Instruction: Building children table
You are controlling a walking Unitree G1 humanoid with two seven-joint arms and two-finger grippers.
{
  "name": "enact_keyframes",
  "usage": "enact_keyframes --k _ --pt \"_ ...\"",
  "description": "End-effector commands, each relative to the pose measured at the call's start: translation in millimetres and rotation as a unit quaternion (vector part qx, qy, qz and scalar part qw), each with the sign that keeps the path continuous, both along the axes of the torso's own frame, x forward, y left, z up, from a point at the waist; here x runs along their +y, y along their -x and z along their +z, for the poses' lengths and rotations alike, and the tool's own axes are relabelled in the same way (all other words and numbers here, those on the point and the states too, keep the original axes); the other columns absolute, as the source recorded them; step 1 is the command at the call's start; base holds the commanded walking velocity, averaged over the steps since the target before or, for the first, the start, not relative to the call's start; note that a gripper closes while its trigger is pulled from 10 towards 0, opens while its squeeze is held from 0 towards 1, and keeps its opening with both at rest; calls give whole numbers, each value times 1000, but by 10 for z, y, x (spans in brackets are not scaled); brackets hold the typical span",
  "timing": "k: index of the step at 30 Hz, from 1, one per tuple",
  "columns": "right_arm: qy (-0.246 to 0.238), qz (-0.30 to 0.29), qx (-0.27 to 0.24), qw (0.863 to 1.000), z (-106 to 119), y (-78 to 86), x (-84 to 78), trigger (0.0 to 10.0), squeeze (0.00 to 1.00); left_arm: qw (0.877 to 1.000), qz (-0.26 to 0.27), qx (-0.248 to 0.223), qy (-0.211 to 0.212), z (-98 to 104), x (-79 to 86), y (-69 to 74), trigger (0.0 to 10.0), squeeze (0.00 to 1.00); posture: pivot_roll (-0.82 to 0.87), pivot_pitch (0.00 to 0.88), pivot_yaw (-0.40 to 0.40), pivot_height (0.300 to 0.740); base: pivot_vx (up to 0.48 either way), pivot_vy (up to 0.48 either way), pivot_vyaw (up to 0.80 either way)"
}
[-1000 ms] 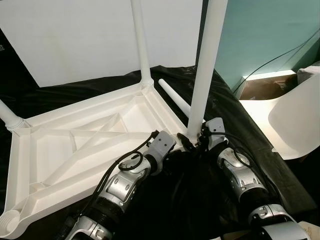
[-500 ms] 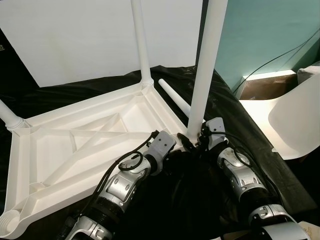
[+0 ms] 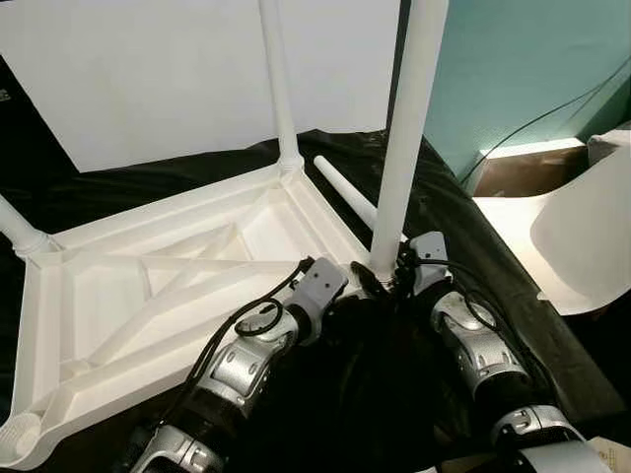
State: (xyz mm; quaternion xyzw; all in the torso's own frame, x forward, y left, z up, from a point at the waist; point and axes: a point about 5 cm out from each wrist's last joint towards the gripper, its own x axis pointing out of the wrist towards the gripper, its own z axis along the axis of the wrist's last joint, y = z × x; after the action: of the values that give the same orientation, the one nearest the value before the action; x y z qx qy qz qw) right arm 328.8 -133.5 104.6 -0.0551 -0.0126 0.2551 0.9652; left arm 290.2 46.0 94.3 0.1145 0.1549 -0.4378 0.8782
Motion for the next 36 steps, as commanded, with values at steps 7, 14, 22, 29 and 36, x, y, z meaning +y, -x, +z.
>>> enact_keyframes --k 7,14,22,29,36 --pt "25 41 -1 999 86 -37 -49 10000 0 995 -30 93 -32 -407 28 189 10000 0 2 0 12 740 0 0 0" --pt "51 90 -4 995 120 -8 -105 10000 0 994 -32 94 -35 -416 42 186 10000 0 -1 0 19 740 0 0 0" --pt "57 124 -36 990 230 -11 -31 10000 0 995 -33 93 -35 -424 33 172 10000 0 1 0 18 740 0 0 0" --pt "53 141 -45 988 277 -46 37 10000 0 995 -31 93 -35 -427 43 160 10000 0 4 0 19 740 0 0 0" --pt "54 148 -25 987 223 -55 55 0 0 995 -30 91 -36 -428 56 156 10000 0 12 0 20 740 0 0 0"
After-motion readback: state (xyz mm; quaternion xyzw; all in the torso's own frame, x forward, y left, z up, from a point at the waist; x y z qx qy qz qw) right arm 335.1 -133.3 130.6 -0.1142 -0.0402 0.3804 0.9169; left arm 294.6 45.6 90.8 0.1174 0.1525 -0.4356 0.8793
